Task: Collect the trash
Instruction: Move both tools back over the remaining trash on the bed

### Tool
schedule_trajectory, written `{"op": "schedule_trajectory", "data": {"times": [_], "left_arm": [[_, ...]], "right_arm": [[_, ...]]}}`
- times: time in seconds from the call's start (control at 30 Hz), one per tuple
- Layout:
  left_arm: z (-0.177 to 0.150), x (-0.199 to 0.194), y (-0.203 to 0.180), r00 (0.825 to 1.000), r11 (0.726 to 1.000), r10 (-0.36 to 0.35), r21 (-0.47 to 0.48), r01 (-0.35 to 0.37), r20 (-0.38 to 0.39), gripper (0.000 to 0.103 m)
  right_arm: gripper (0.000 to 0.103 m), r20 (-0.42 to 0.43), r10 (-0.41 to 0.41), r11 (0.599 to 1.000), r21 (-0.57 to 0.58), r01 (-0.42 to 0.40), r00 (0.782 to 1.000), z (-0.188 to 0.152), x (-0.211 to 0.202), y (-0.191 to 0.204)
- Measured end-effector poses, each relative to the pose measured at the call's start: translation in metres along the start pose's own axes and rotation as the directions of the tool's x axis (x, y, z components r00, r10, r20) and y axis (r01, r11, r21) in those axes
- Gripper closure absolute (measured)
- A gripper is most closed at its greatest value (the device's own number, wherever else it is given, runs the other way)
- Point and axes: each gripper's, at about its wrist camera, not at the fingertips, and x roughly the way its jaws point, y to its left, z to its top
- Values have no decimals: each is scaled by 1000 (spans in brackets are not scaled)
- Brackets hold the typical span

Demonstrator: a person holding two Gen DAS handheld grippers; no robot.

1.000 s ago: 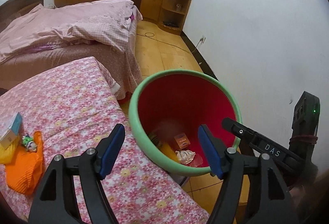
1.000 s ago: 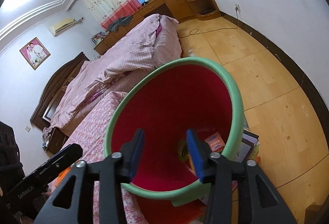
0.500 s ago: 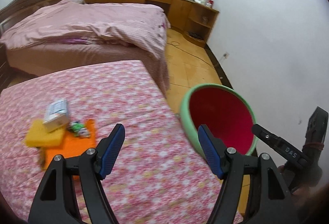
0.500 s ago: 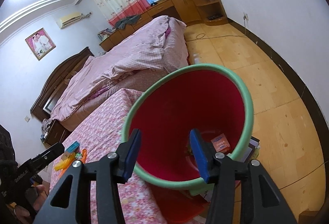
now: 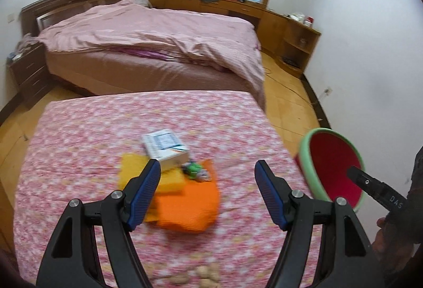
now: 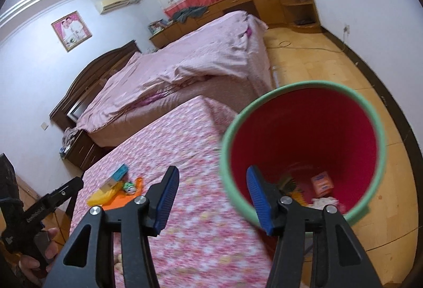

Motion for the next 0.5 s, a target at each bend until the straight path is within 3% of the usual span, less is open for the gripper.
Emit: {"op": "schedule_trajectory", "data": {"times": [0.5], "left_arm": [[-5,31,110,988,972,152,-174,-157,-41,30]], "right_arm": [[43,-188,75,985,-138,-102,979,-15,95,99]]}}
